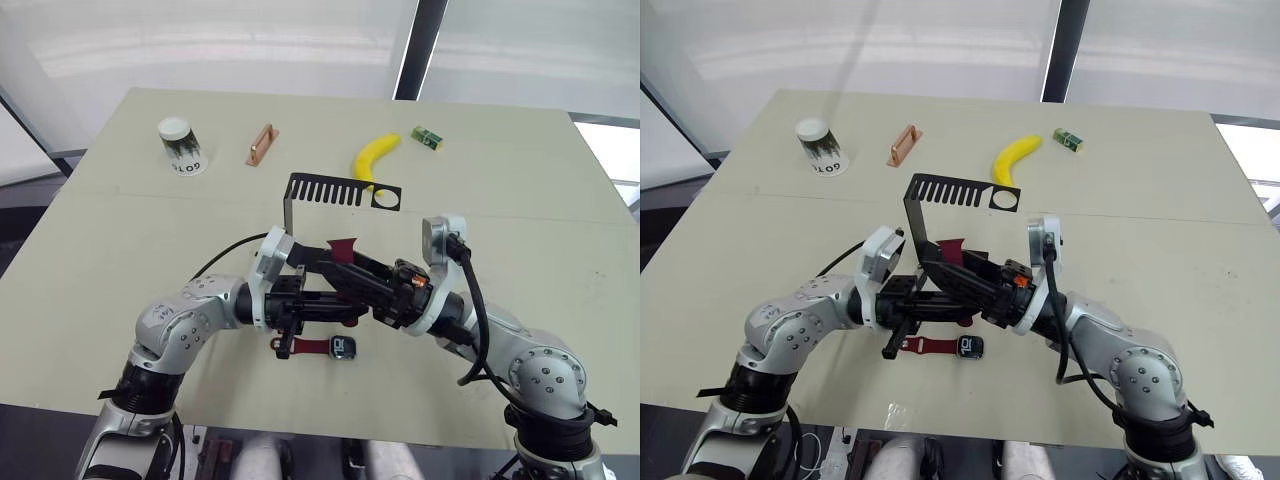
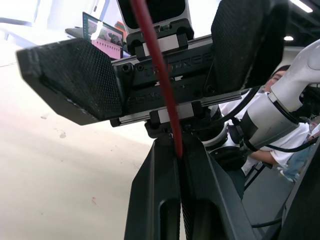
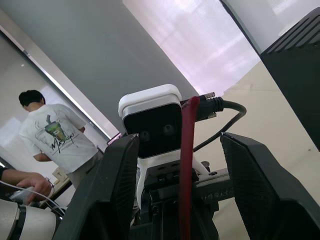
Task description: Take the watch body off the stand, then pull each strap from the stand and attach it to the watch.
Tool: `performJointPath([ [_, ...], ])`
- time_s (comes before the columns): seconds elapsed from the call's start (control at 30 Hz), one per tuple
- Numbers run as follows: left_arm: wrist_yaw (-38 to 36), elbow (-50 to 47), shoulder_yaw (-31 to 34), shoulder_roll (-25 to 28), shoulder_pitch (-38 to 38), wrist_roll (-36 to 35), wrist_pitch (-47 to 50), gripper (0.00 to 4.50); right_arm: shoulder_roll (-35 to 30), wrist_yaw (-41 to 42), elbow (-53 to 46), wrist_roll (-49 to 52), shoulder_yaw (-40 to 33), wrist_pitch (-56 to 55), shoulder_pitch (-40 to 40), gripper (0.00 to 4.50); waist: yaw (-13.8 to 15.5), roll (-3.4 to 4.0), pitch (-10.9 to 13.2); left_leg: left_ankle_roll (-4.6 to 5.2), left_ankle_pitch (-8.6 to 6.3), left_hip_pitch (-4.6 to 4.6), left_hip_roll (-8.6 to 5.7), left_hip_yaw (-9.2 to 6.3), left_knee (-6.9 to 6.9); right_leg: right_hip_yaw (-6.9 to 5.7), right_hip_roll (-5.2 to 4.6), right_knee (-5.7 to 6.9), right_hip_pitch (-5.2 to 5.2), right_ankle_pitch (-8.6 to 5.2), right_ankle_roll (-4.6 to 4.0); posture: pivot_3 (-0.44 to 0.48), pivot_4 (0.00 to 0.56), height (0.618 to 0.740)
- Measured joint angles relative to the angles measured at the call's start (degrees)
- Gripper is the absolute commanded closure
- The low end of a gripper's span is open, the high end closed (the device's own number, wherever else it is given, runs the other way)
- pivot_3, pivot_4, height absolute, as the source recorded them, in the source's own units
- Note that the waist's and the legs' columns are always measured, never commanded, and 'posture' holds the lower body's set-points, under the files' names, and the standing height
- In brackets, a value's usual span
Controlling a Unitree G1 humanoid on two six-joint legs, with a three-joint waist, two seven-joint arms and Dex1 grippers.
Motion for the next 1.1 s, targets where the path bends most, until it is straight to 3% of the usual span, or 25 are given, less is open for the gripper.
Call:
performJointPath([
  [0.37,0.8,0.0,0.0,-0.1,0.0,0.0,0.0,4.5,0.9,0.0,0.0,0.3,-0.6,-1.3,0.4,1.74,0.0,0.0,0.0,0.0,0.0,0.0,0.0,0.0,0.0,0.0,0.0,0.0,0.0,0.0,0.0,0.0,0.15,0.725],
  [0.47,0.7,0.1,0.0,0.1,0.4,0.0,-0.1,4.5,0.9,0.0,0.0,0.2,-0.6,-1.3,0.8,2.56,0.0,0.0,0.0,0.0,0.0,0.0,0.0,0.0,0.0,0.0,0.0,0.0,0.0,0.0,0.0,0.0,0.15,0.725],
  [0.53,0.6,0.1,0.0,0.1,0.8,0.1,-0.3,4.5,0.9,0.0,0.0,0.2,-0.6,-1.2,0.8,3.55,0.0,0.0,0.0,0.0,0.0,0.0,0.0,0.0,0.0,0.0,0.0,0.0,0.0,0.0,0.0,0.0,0.15,0.725],
  [1.1,-0.4,0.1,0.0,0.2,2.4,1.0,-1.6,4.5,0.0,0.2,0.0,1.0,-0.3,-0.8,0.8,3.55,0.0,0.0,0.0,0.0,0.0,0.0,0.0,0.0,0.0,0.0,0.0,0.0,0.0,0.0,0.0,0.0,0.15,0.725],
])
